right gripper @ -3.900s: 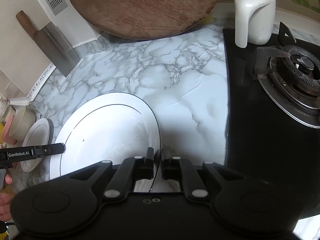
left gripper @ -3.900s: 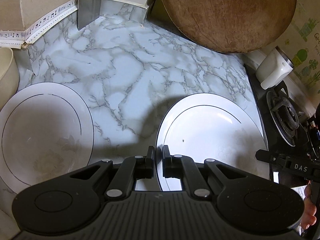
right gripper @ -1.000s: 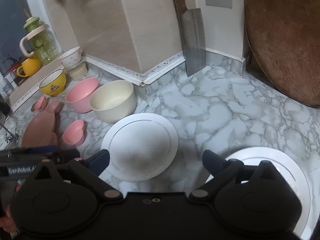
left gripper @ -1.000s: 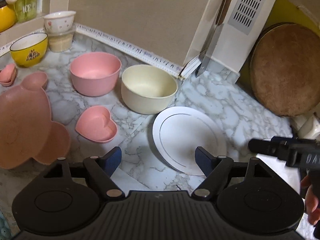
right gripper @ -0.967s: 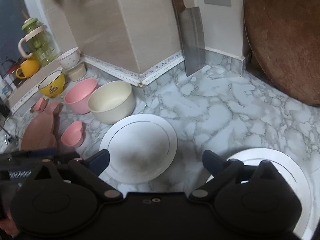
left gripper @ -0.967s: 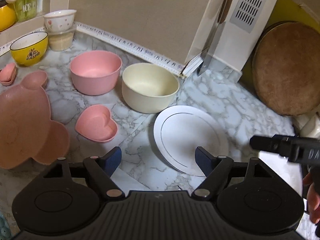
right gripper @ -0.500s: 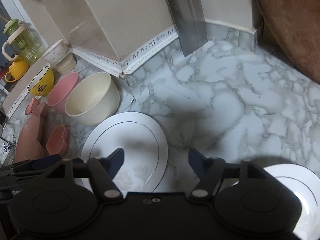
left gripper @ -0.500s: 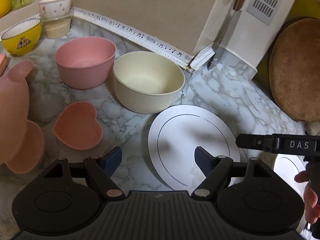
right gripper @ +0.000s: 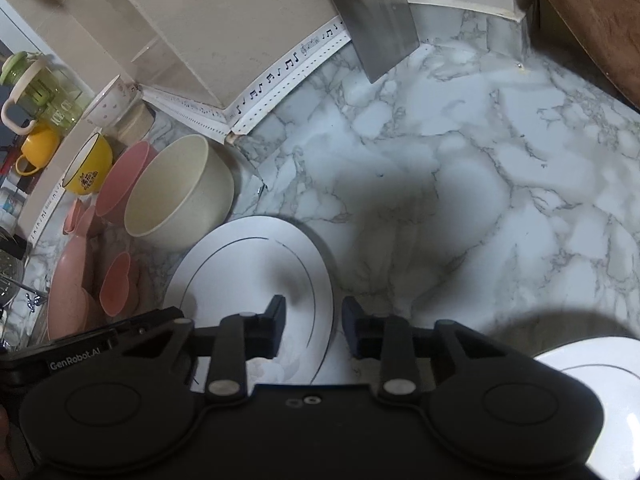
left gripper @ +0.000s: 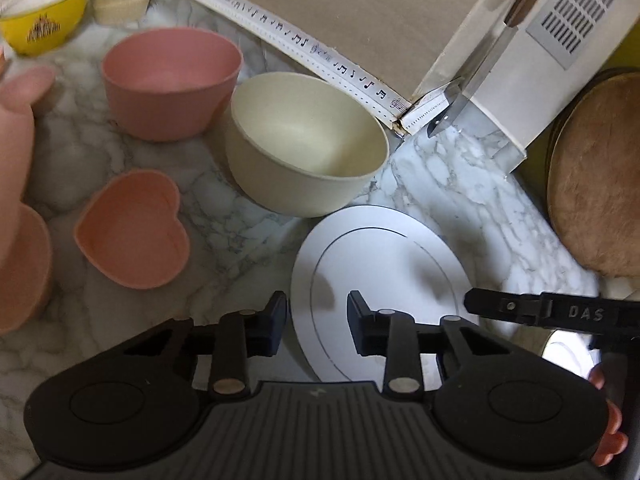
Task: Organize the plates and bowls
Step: 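Close both grippers on the rim of the white plate beside the cream bowl, then carry the second white plate with both grippers and lower it onto the first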
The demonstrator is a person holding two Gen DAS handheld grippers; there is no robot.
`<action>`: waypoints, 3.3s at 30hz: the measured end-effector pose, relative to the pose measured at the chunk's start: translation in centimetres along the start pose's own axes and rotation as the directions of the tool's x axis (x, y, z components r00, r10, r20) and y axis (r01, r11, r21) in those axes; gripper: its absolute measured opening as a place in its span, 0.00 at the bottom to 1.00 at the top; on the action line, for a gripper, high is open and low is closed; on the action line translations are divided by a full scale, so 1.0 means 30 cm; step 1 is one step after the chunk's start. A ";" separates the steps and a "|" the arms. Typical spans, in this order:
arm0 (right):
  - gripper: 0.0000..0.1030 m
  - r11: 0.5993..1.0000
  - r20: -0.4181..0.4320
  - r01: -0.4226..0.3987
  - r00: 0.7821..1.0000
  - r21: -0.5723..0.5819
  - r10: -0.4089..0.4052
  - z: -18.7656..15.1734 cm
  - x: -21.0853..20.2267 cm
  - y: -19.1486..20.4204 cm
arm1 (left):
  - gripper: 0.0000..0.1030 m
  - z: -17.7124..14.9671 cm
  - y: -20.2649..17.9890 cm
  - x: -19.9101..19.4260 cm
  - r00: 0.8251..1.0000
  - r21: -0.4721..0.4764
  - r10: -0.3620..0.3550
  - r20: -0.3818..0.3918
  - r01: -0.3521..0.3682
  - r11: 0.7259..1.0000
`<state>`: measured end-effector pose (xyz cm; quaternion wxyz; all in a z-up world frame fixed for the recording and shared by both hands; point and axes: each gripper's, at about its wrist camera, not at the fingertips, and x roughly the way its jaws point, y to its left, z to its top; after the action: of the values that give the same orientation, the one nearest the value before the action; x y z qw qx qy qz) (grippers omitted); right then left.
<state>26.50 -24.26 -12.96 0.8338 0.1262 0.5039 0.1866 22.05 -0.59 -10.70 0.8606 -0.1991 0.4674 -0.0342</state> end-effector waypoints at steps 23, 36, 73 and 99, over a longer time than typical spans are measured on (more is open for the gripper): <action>0.04 0.998 0.007 -0.011 1.000 0.063 0.010 -0.023 -0.004 -0.044 | 0.11 0.019 0.075 0.018 0.997 -0.080 -0.061 -0.038 0.057 0.995; 0.04 0.998 0.044 -0.004 0.999 0.065 0.001 -0.069 -0.059 -0.045 | 0.09 0.009 0.051 -0.016 0.997 -0.041 -0.077 -0.024 0.076 0.996; 0.04 0.912 0.245 0.078 0.951 0.403 -0.189 -0.444 -0.537 -0.344 | 0.09 -0.165 -0.442 -0.009 0.949 0.266 -0.253 -0.187 0.297 0.917; 0.04 0.871 0.211 0.127 0.944 0.474 -0.252 -0.580 -0.556 -0.448 | 0.09 -0.272 -0.577 0.109 0.932 0.352 -0.231 -0.278 0.322 0.879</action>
<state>6.47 -43.26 -13.08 0.8555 0.2906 0.4270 -0.0383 19.41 -19.82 -10.76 0.8097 -0.0827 0.5129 -0.2729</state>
